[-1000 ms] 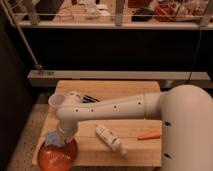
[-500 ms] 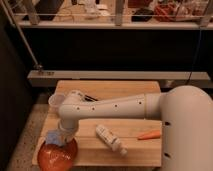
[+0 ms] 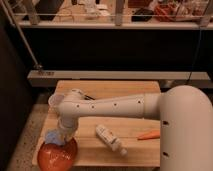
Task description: Place the white sponge in the ceramic bowl
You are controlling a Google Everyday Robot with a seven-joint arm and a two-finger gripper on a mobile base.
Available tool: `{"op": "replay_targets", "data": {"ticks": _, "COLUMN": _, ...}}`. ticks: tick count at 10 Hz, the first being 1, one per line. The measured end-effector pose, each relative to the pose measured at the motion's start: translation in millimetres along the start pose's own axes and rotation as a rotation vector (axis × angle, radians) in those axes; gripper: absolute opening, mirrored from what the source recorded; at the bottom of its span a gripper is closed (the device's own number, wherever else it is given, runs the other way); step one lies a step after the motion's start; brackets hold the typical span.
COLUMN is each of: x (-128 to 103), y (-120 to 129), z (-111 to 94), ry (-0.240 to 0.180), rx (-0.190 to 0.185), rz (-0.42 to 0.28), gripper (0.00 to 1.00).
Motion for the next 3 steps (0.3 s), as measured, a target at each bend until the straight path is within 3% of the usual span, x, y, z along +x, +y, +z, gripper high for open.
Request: {"op": "replay_targets", "data": {"ticks": 3, "x": 0.7, "y": -2.5, "z": 0.9, "ry": -0.013, "rx": 0.001, "rz": -0.005, "gripper": 0.11}}
